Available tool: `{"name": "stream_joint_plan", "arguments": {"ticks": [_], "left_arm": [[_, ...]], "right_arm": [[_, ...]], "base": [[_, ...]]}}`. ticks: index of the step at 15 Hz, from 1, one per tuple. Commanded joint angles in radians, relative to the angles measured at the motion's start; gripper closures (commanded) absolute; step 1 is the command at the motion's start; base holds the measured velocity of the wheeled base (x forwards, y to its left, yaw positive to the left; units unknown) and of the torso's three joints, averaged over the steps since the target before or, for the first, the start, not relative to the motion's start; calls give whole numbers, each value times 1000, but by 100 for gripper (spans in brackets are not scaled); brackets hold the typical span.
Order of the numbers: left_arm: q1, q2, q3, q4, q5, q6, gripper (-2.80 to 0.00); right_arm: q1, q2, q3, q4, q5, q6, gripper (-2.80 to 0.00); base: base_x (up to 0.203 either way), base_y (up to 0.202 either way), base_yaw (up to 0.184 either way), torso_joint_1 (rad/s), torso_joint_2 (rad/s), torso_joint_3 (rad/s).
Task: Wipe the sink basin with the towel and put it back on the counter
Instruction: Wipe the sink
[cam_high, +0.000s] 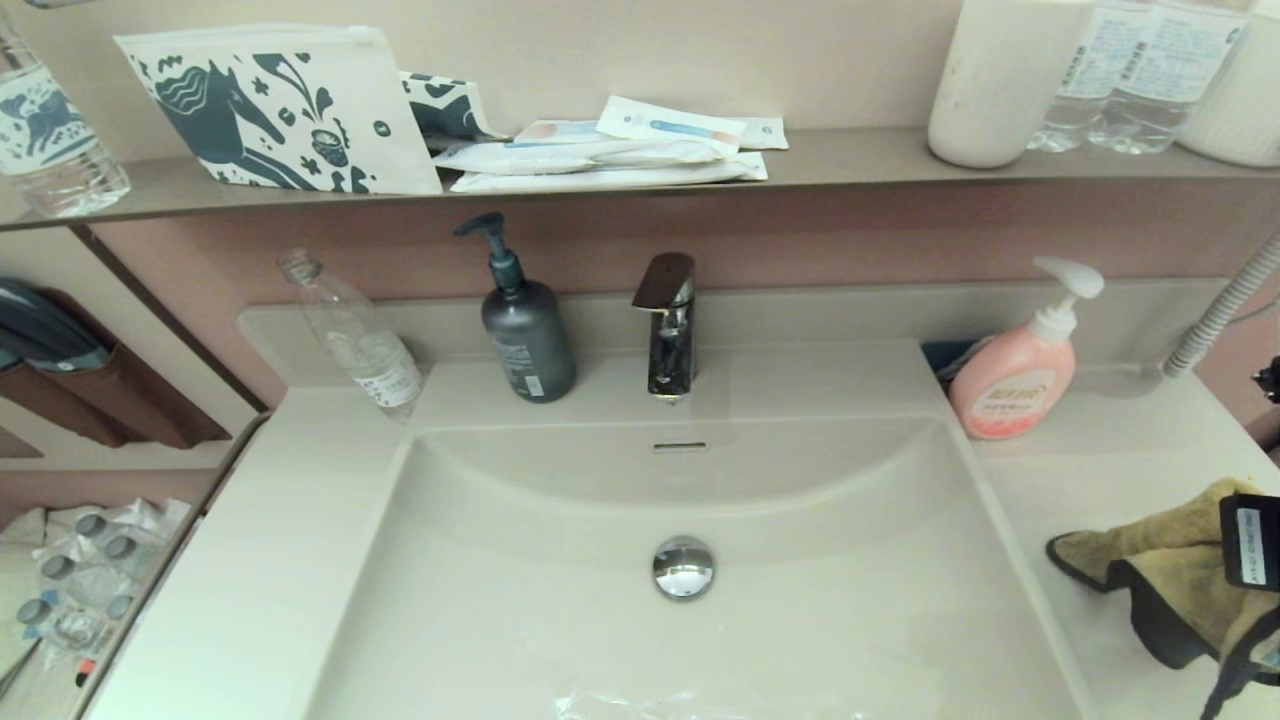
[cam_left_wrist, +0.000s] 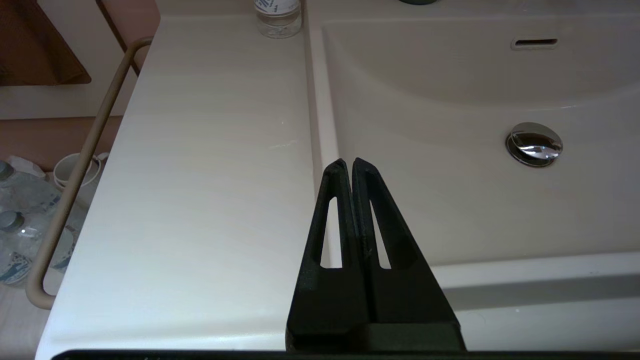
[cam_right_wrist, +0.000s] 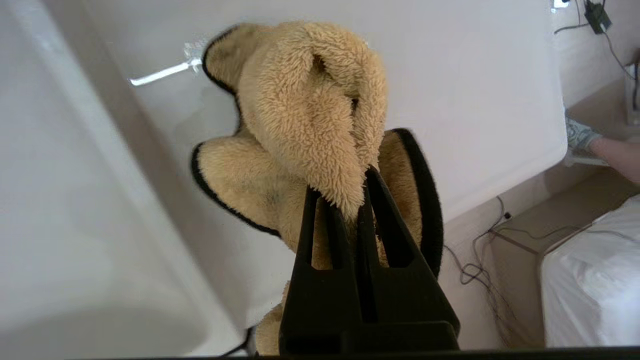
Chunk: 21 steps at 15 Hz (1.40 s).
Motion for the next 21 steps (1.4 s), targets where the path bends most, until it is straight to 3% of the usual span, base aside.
{"name": "stream_joint_plan", "arguments": {"ticks": [1,7,10,12,17,21], "left_arm": [[0,0,0,0,0,0,0],[0,0,0,0,0,0,0],[0,0,0,0,0,0,0],[0,0,0,0,0,0,0],[0,0,0,0,0,0,0],[0,0,0,0,0,0,0]], "right_arm": [[-48,-21,74,-85,32,-60,0],[-274,124,96,-414,108,-171,0],[-344,197,50,-492,140,-181,0],[-374,220,5,-494,199,-182,0],[-386,307,-95,-535,201,-177,0],[-363,311,-92,-545,203,-139,0]], "base": [[0,0,0,0,0,0],[0,0,0,0,0,0],[0,0,0,0,0,0],[0,0,0,0,0,0],[0,0,0,0,0,0],[0,0,0,0,0,0]]}}
